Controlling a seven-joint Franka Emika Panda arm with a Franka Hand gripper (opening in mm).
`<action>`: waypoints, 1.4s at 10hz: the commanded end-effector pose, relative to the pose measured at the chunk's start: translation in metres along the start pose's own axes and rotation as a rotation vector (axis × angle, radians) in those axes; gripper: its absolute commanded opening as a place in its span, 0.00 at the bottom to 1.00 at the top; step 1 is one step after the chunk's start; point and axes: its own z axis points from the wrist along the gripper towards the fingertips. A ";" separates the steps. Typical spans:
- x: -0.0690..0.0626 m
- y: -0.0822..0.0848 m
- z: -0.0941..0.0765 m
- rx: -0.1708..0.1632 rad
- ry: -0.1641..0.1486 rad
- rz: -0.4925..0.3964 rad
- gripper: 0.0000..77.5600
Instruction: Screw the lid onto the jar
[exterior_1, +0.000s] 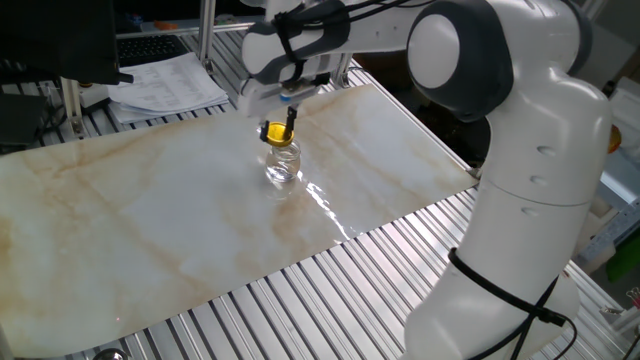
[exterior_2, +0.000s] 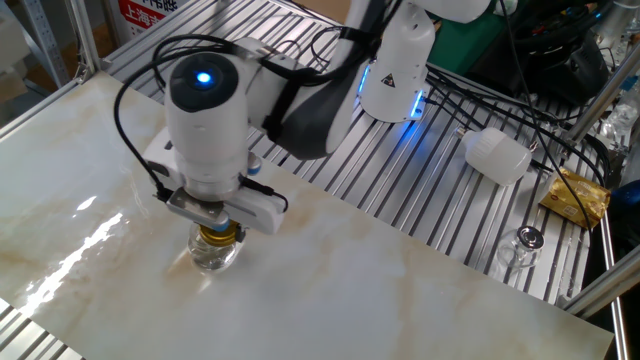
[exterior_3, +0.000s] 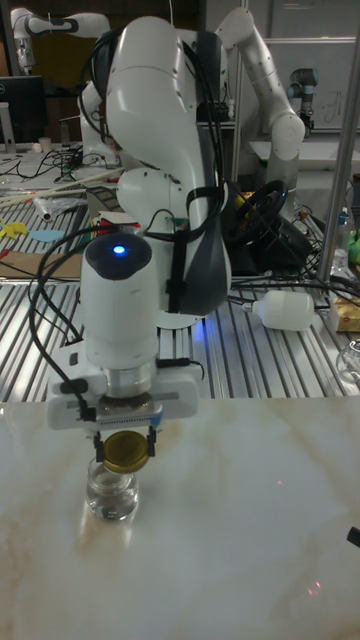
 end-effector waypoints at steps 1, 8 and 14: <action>-0.001 -0.004 0.001 0.004 -0.011 -0.012 0.01; 0.004 -0.035 0.000 0.001 0.021 0.033 0.01; -0.001 -0.042 0.015 -0.025 -0.001 0.026 0.01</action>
